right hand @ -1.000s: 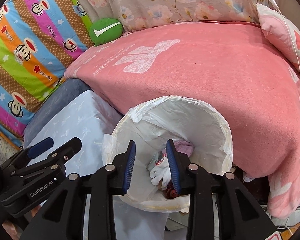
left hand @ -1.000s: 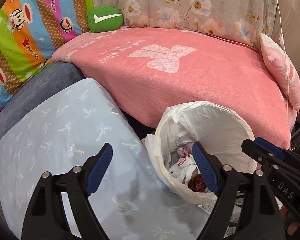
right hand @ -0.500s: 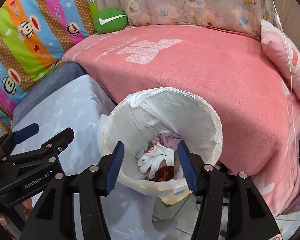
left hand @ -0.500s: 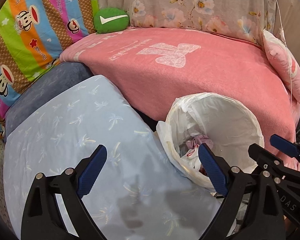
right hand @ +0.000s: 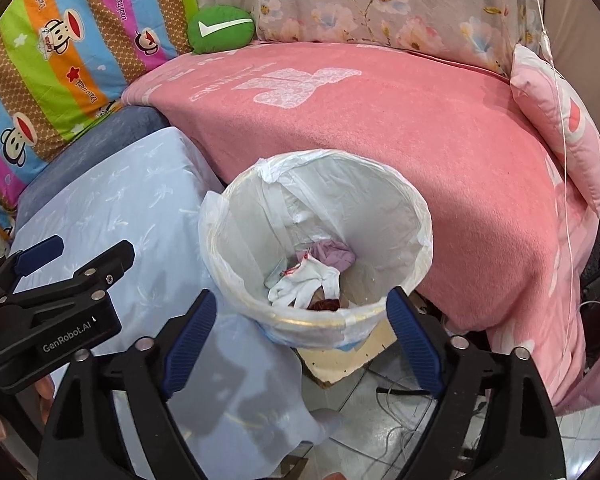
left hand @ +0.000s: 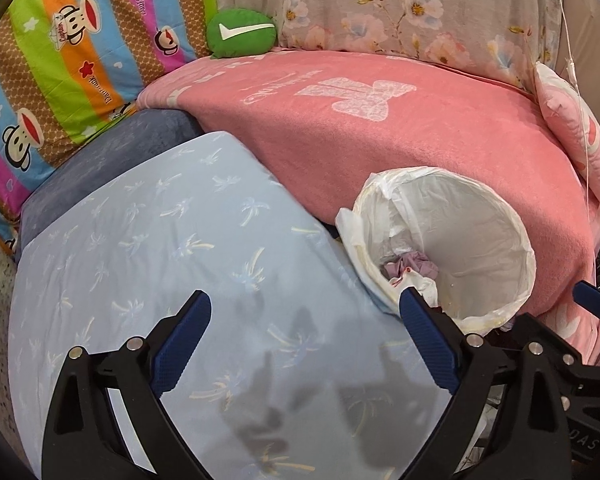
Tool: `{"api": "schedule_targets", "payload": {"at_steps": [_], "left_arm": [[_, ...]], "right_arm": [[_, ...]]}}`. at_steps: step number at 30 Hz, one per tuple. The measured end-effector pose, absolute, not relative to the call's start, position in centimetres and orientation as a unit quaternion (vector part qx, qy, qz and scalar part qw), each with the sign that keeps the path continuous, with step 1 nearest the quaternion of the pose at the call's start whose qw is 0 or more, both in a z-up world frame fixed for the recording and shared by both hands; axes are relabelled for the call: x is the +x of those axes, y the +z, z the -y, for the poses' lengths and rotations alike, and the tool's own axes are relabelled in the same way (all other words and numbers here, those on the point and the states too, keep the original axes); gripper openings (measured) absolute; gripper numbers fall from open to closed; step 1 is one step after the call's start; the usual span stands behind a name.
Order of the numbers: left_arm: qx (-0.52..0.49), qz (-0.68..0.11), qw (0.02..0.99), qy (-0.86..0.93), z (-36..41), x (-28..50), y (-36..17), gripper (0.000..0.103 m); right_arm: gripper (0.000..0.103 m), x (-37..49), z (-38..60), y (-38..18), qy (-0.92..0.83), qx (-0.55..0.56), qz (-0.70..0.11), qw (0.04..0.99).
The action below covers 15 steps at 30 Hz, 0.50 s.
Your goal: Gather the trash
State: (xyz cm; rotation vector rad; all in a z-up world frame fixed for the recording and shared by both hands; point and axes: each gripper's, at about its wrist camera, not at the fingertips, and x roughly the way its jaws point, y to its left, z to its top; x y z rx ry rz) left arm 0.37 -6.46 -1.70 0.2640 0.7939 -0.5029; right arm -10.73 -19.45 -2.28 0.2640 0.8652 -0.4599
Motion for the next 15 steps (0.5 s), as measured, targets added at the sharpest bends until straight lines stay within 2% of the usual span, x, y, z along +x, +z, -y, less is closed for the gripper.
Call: {"api": "schedule_targets", "payload": {"at_steps": [15], "left_arm": [[0.136, -0.392, 0.888, -0.197, 5.4, -0.6, -3.5, 0.091]], "right_arm": [[0.091, -12.8, 18.3, -2.3, -0.233, 0.128, -0.394, 0.88]]}}
